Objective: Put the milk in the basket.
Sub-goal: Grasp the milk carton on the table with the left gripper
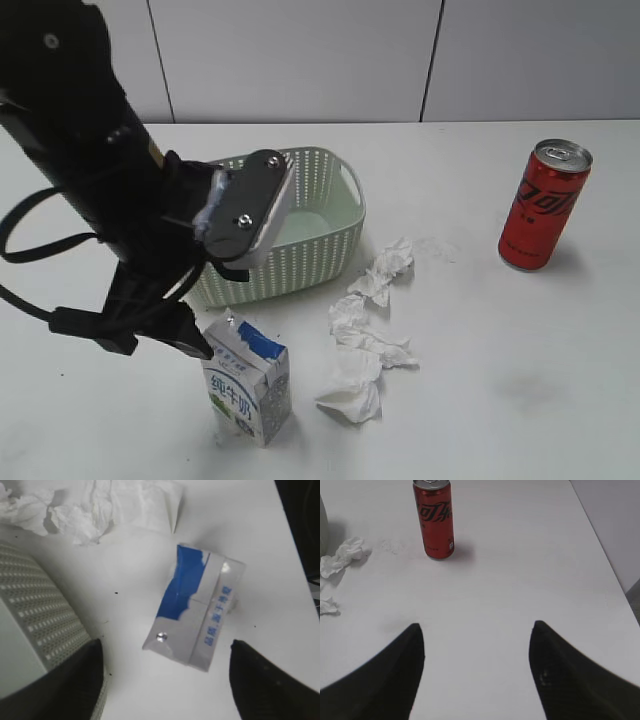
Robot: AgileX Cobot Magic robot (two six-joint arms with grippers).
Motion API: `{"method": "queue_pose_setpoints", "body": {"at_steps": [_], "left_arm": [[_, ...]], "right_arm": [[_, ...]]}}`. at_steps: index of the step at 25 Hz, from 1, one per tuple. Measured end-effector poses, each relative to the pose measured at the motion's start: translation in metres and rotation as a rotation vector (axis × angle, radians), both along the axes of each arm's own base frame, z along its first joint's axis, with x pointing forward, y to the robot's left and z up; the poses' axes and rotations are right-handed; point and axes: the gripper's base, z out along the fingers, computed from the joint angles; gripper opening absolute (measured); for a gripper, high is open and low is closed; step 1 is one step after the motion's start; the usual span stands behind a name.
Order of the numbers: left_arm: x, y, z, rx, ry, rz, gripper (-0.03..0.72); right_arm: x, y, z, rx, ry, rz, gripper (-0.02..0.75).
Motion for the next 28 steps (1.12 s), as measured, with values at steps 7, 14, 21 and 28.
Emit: {"method": "queue_pose_setpoints", "body": {"at_steps": [7,14,21,28], "left_arm": [[0.010,-0.008,-0.022,0.027,0.022,0.006,0.560],[0.009,-0.012,-0.031,0.015,0.091,0.029,0.539],[0.006,-0.013,-0.031,0.003,0.133,0.038,0.429],[0.004,-0.013,-0.031,0.009,0.150,0.033,0.303]], "right_arm": [[0.000,0.000,0.000,0.000,0.000,0.000,0.512],[0.000,0.000,0.000,0.000,0.000,0.000,0.512],[0.000,0.000,0.000,0.000,0.000,0.000,0.512],[0.000,0.000,0.000,0.000,0.000,0.000,0.512]]}}
